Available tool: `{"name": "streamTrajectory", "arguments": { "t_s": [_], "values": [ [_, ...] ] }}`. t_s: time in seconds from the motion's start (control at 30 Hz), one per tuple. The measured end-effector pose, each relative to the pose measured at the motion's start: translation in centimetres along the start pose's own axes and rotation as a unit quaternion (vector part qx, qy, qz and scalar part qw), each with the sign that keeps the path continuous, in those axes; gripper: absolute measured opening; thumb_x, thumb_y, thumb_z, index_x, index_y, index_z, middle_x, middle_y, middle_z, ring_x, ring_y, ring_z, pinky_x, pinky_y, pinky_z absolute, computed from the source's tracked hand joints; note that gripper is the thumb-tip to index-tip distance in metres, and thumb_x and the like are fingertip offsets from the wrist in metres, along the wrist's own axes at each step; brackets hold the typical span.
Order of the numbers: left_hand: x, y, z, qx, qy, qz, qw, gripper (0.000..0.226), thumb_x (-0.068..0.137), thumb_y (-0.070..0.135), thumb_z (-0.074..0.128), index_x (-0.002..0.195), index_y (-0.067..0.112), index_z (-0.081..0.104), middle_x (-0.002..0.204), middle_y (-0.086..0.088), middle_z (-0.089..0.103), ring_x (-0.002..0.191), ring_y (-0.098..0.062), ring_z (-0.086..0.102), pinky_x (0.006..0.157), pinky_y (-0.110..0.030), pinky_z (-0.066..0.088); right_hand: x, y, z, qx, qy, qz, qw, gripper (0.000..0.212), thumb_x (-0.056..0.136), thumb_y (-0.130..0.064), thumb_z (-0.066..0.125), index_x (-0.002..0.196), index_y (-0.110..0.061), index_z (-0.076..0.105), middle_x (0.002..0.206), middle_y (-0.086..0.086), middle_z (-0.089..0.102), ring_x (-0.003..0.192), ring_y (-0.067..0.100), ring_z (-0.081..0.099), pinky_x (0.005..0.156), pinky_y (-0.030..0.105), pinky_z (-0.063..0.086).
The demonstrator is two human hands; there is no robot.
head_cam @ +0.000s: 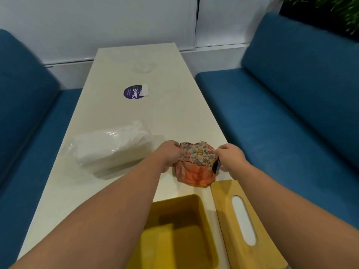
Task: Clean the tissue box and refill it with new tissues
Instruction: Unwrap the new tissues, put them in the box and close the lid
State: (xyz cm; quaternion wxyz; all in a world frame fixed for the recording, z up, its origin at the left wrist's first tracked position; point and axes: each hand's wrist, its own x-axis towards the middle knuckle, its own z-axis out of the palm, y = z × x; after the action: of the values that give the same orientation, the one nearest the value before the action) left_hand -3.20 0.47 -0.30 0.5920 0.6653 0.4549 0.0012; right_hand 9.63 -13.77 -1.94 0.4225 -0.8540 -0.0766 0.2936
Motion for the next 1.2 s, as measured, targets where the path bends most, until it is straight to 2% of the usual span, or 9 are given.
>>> {"name": "streamTrajectory", "arguments": {
  "t_s": [0.13,0.2,0.33,0.5,0.7,0.9,1.0,1.1,1.2],
  "values": [
    [-1.1,1.2,-1.2,0.123,0.045,0.048,0.99,0.05,0.089,0.012,0.06,0.137,0.007,0.047,0.127,-0.011,0.052,0.103,-0.023,0.055,0.091,-0.037,0.052,-1.1,-2.6,-0.2,-0.037,0.031,-0.081,0.996,0.043,0.09,-0.03,0.058,0.131,-0.016,0.053,0.123,0.005,0.057,0.098,0.022,0.057,0.073,0.032,0.049],
    [-2.1,1.8,-1.8,0.112,0.028,0.075,0.991,0.047,0.088,0.016,0.064,0.133,0.009,0.052,0.125,-0.008,0.054,0.101,-0.021,0.056,0.087,-0.033,0.051,-1.9,-4.5,0.6,-0.024,0.008,-0.113,0.993,0.043,0.091,-0.031,0.057,0.131,-0.017,0.052,0.12,0.004,0.057,0.092,0.02,0.06,0.074,0.036,0.054],
    [-5.4,2.2,-5.1,0.039,0.055,0.142,0.988,0.037,0.087,0.029,0.068,0.121,0.017,0.061,0.118,0.0,0.062,0.106,-0.018,0.059,0.096,-0.04,0.05,-3.5,-8.9,4.0,-0.01,-0.051,-0.169,0.984,0.035,0.093,-0.038,0.056,0.122,-0.019,0.056,0.112,0.001,0.061,0.099,0.021,0.059,0.082,0.036,0.052],
    [-9.2,-0.5,-13.9,-0.029,0.22,0.166,0.961,0.024,0.089,0.033,0.065,0.109,0.02,0.065,0.103,0.004,0.066,0.094,-0.016,0.064,0.086,-0.037,0.055,-5.0,-13.2,9.1,0.018,-0.1,-0.205,0.973,0.029,0.091,-0.04,0.059,0.107,-0.016,0.06,0.099,0.0,0.061,0.095,0.022,0.06,0.083,0.039,0.053],
    [-10.2,-8.1,-23.2,-0.113,0.426,0.056,0.896,0.019,0.09,0.036,0.054,0.091,0.019,0.063,0.089,0.002,0.062,0.077,-0.019,0.057,0.064,-0.034,0.051,-4.7,-14.0,13.1,-0.058,-0.085,-0.2,0.974,0.028,0.093,-0.042,0.056,0.099,-0.014,0.057,0.095,0.001,0.057,0.093,0.023,0.053,0.073,0.032,0.041],
    [-7.1,-12.9,-24.6,-0.174,0.39,-0.019,0.904,0.022,0.094,0.034,0.055,0.085,0.014,0.057,0.082,-0.003,0.058,0.07,-0.021,0.057,0.08,-0.045,0.056,-3.8,-13.5,15.8,-0.104,-0.071,-0.18,0.976,0.041,0.091,-0.052,0.057,0.097,-0.012,0.06,0.091,0.001,0.059,0.088,0.022,0.054,0.067,0.03,0.04],
    [-5.8,-13.6,-24.5,-0.211,0.361,-0.044,0.907,0.035,0.093,0.042,0.056,0.087,0.008,0.053,0.08,-0.005,0.056,0.065,-0.023,0.056,0.075,-0.041,0.056,-3.9,-13.4,16.7,-0.115,-0.049,-0.179,0.976,0.041,0.087,-0.053,0.061,0.093,-0.012,0.062,0.086,-0.001,0.059,0.082,0.018,0.053,0.057,0.028,0.036],
    [-4.7,-13.7,-24.3,-0.251,0.317,-0.067,0.912,0.044,0.089,0.049,0.06,0.087,0.004,0.056,0.076,-0.007,0.058,0.056,-0.024,0.058,0.071,-0.04,0.057,-4.0,-13.2,17.3,-0.116,-0.018,-0.195,0.974,0.039,0.086,-0.05,0.064,0.09,-0.011,0.063,0.085,-0.001,0.062,0.084,0.019,0.056,0.062,0.029,0.038],
    [-4.2,-13.4,-24.2,-0.298,0.29,-0.064,0.907,0.027,0.089,0.031,0.058,0.081,0.004,0.059,0.076,-0.007,0.058,0.058,-0.023,0.051,0.061,-0.033,0.049,-4.0,-13.0,17.7,-0.116,0.011,-0.21,0.971,0.035,0.089,-0.046,0.063,0.091,-0.011,0.066,0.086,0.0,0.063,0.087,0.021,0.057,0.072,0.03,0.041]
  ]
}}
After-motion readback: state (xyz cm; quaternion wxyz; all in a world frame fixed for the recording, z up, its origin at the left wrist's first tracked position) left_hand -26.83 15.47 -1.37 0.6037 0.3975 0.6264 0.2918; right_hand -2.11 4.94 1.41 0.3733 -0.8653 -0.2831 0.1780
